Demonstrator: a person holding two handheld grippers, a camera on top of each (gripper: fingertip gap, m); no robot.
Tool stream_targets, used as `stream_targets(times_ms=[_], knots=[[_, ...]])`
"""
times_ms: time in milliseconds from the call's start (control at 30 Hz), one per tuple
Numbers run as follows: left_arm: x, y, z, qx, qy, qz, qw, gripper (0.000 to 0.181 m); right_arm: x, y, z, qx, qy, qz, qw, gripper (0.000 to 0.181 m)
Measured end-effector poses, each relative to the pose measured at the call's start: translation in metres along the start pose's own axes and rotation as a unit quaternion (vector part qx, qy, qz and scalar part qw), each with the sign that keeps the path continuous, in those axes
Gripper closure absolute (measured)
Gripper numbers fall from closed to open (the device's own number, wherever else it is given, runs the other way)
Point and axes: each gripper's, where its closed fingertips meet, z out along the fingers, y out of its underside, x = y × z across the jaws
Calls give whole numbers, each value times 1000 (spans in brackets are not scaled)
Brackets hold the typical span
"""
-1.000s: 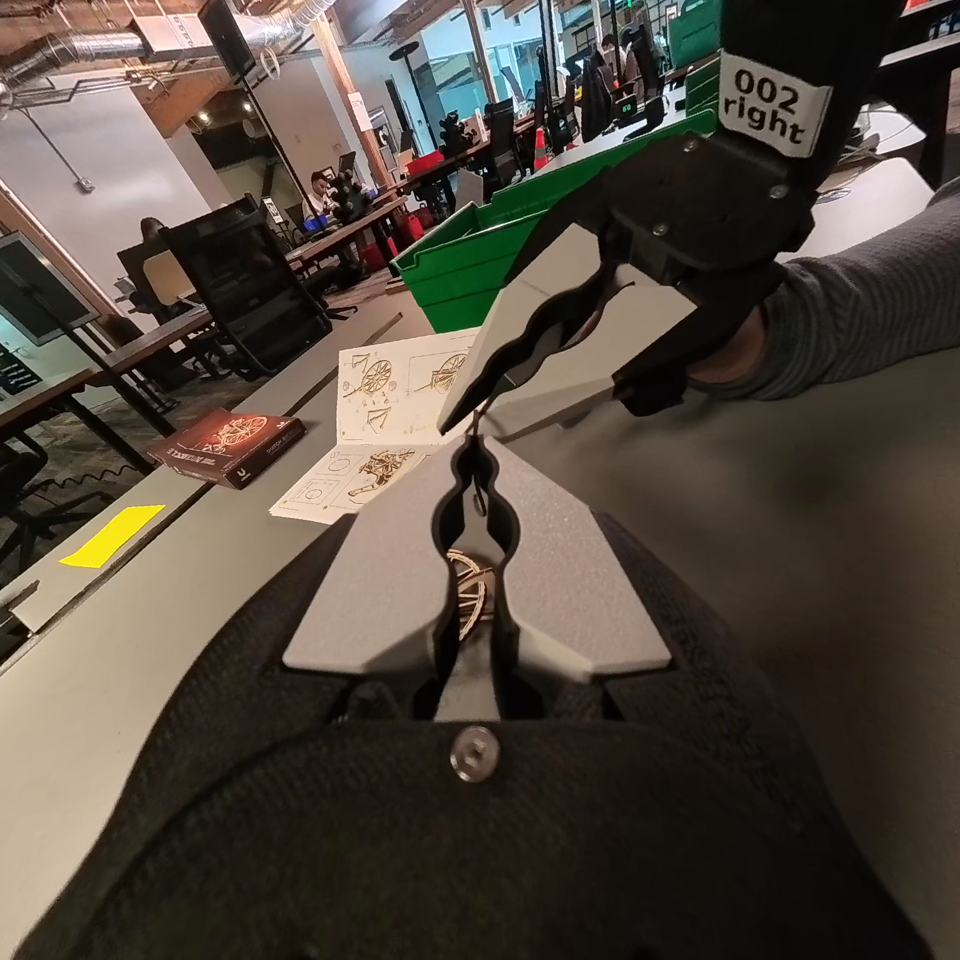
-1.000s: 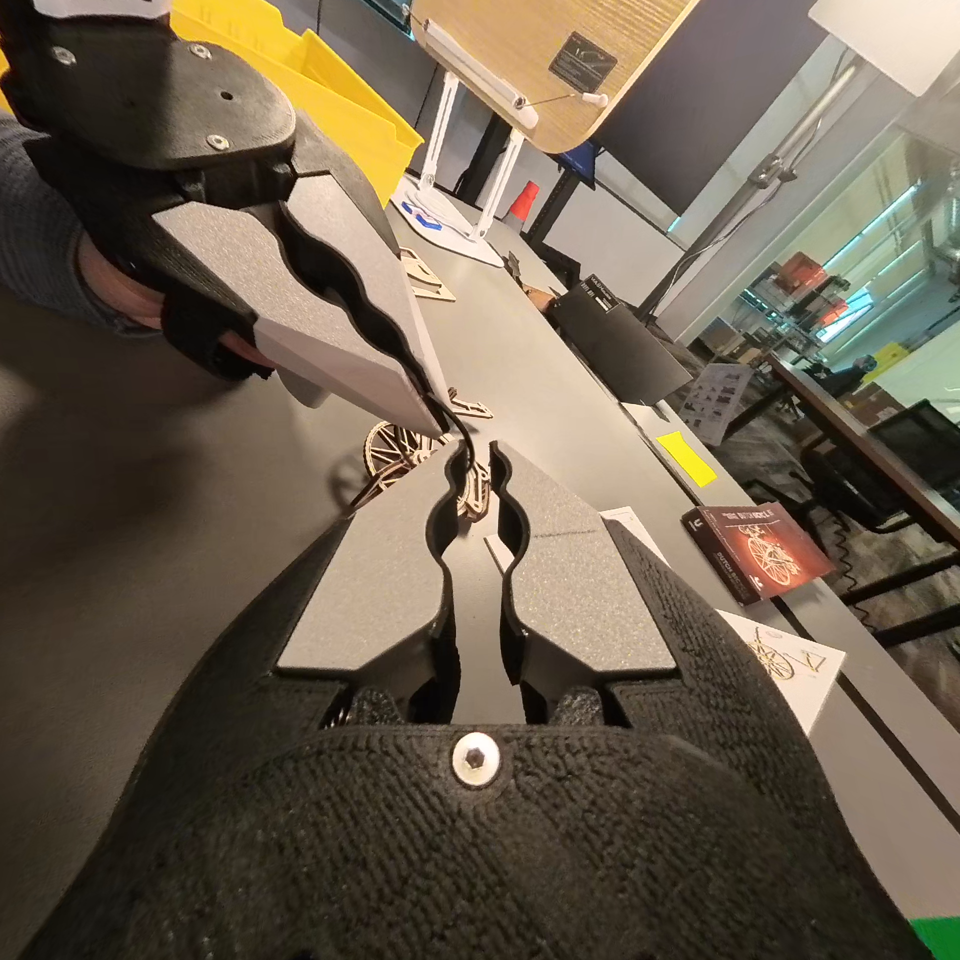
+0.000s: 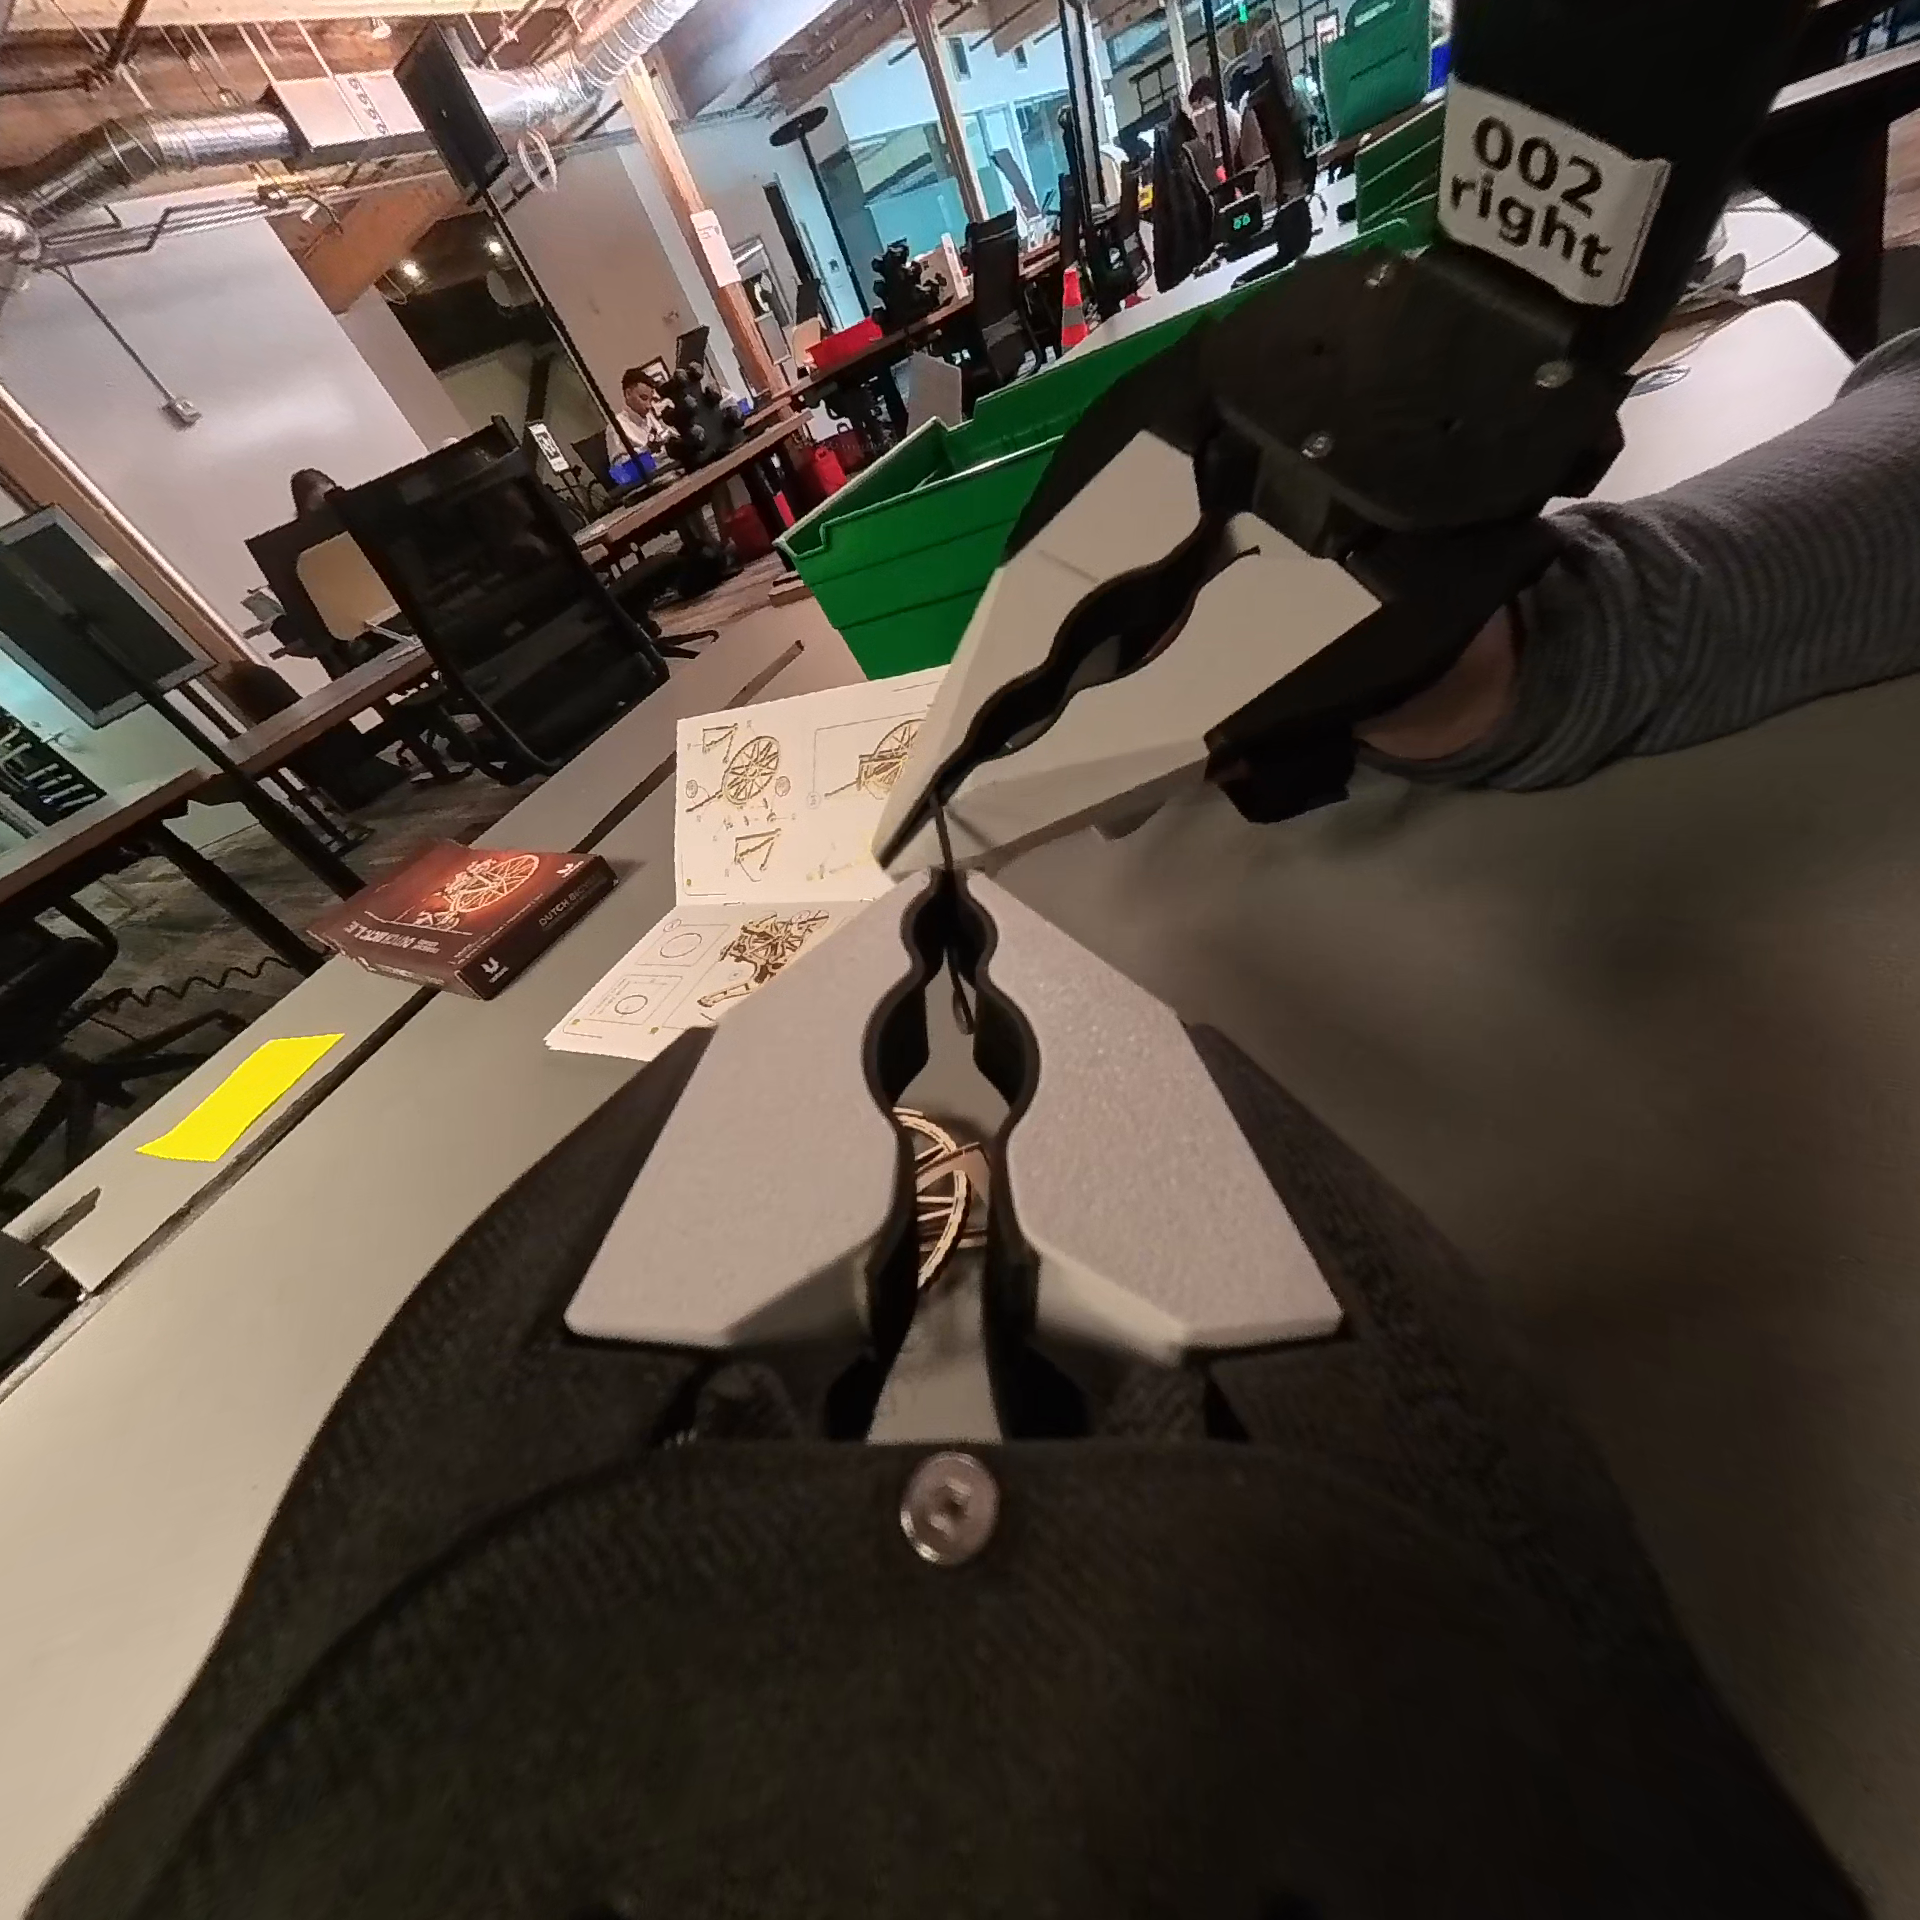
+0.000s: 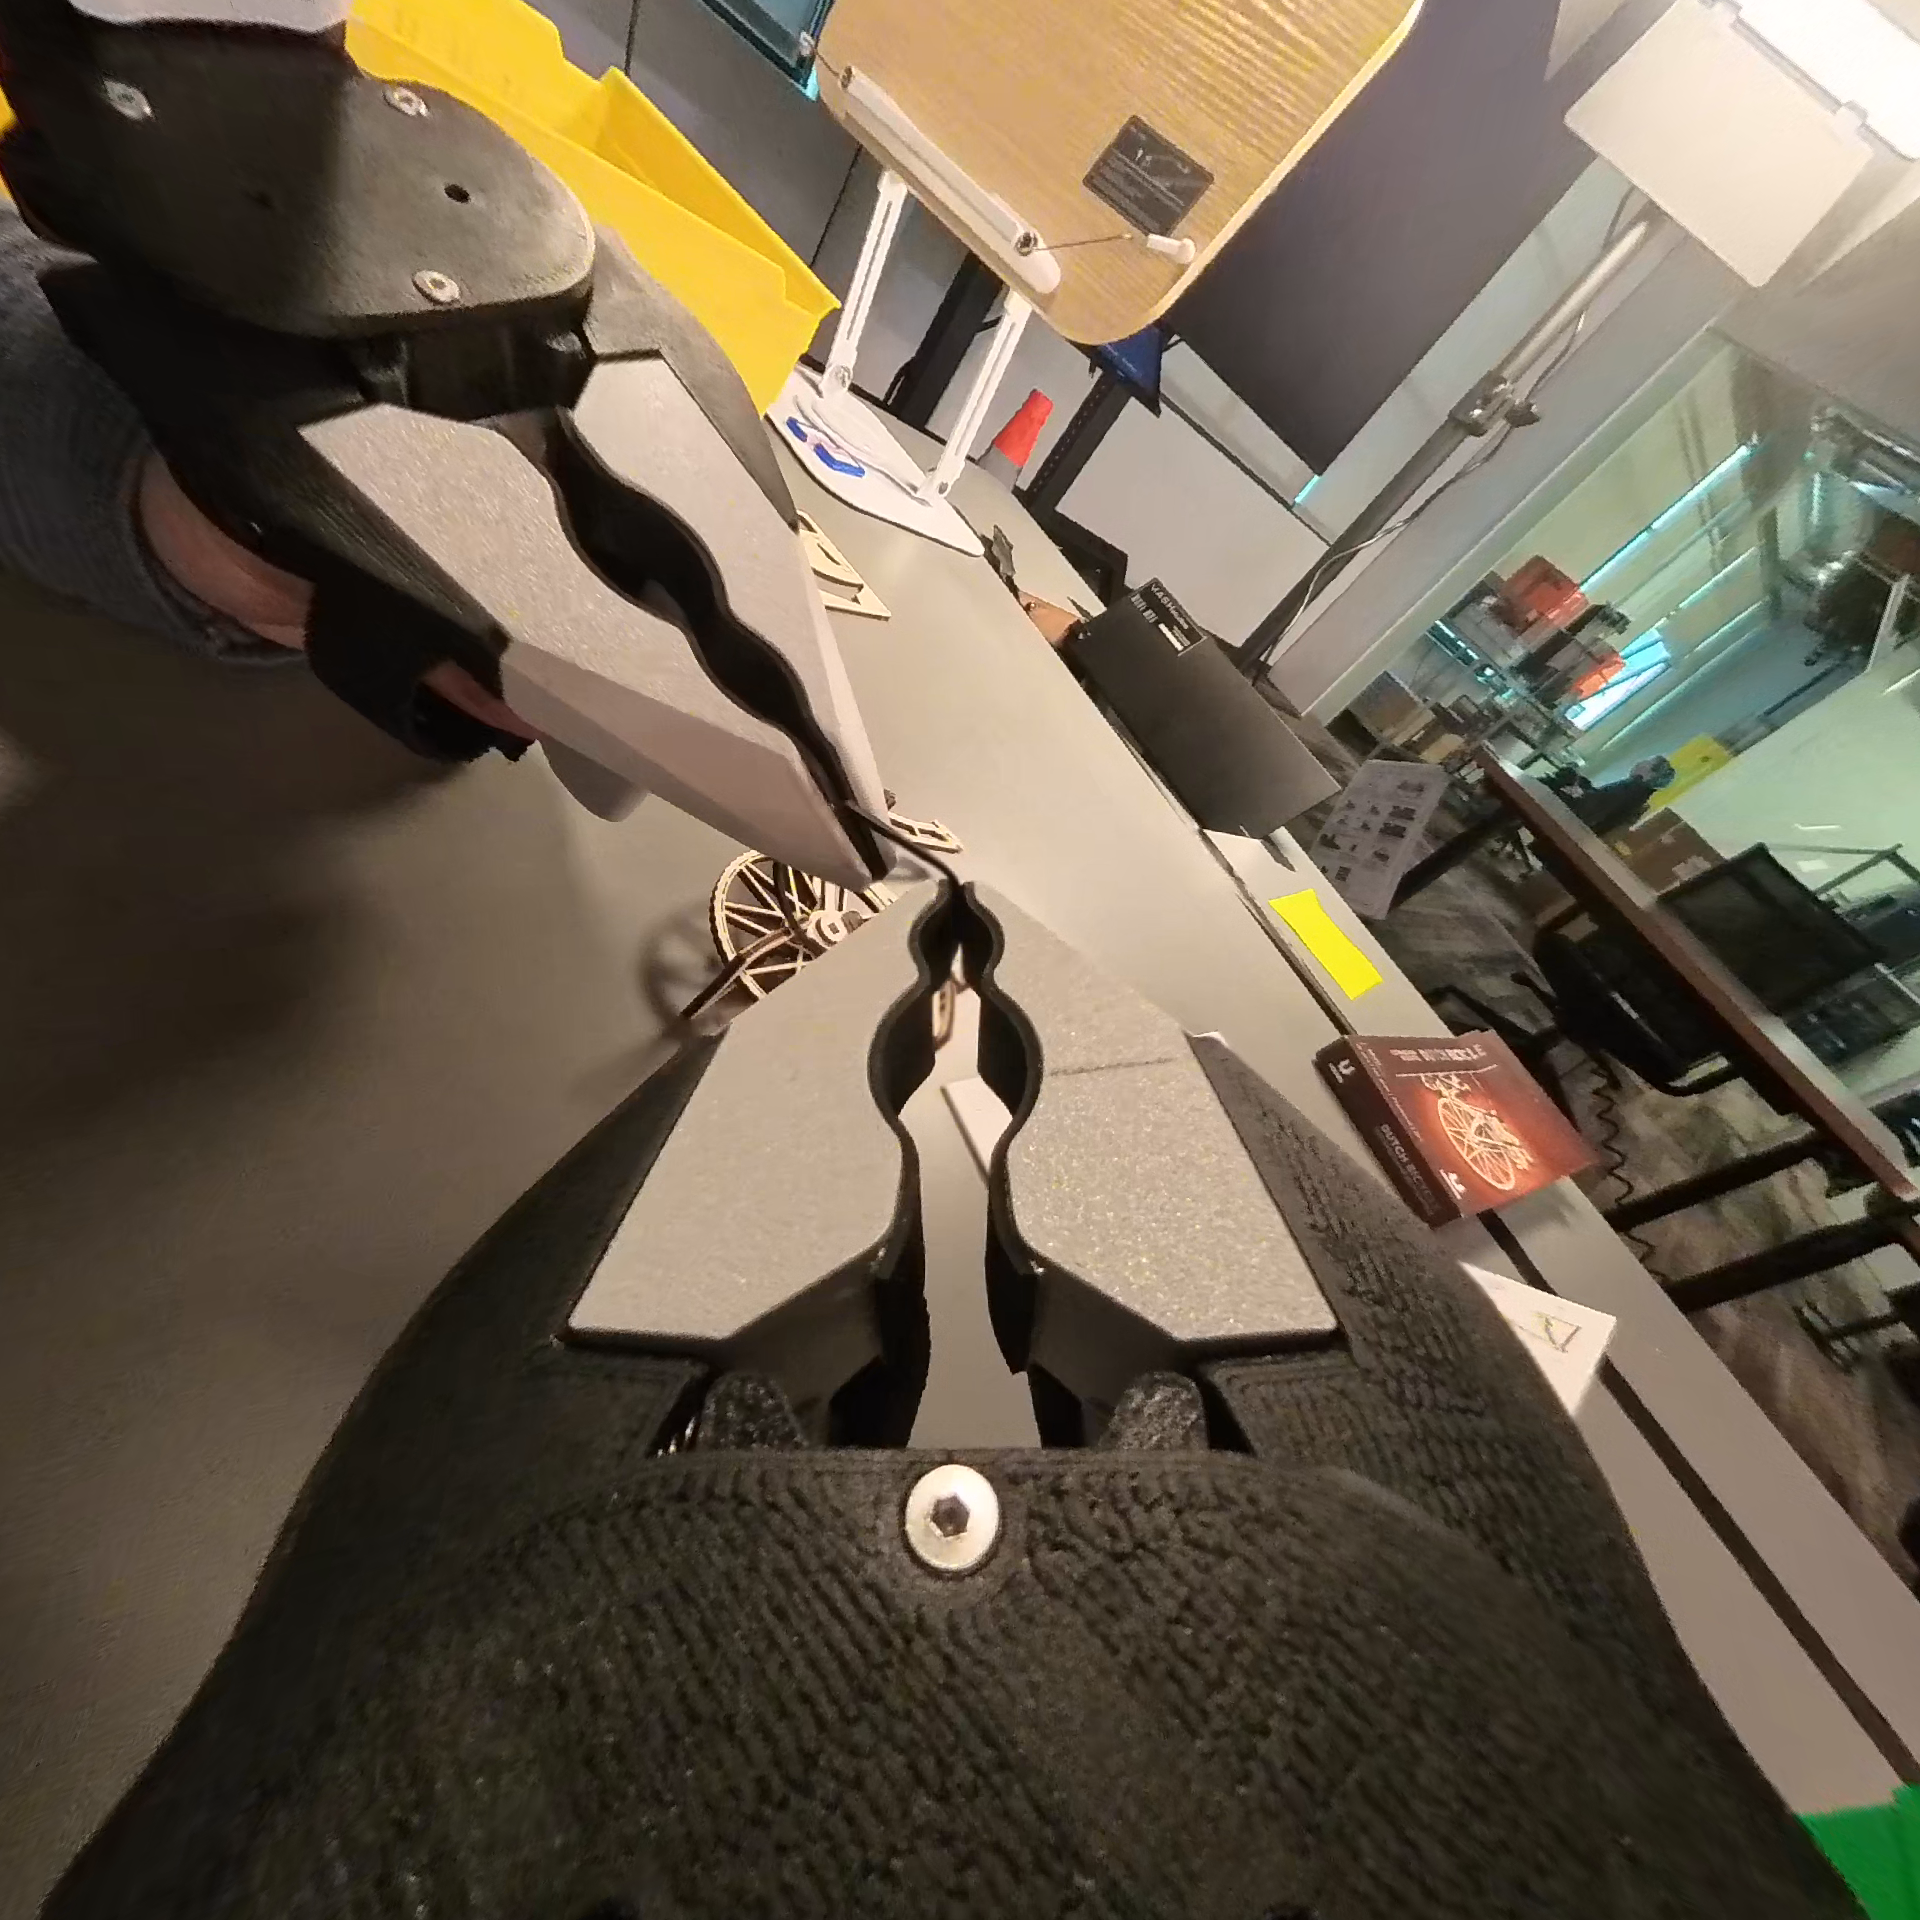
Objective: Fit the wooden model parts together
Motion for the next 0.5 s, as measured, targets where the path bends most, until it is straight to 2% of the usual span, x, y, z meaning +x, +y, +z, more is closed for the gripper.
stream_targets(times_ms=[233, 400, 500], knots=[[-7, -2, -1, 10, -27, 7, 1000, 180, 4, -2, -2, 0, 16, -17, 1000, 181], [-13, -8, -4, 27, -43, -7, 999, 162, 7, -1, -4, -4, 16, -16, 1000, 181], [-16, -12, -6, 41, -47, -16, 998, 158, 5, 0, -2, -8, 9, -16, 1000, 181]])
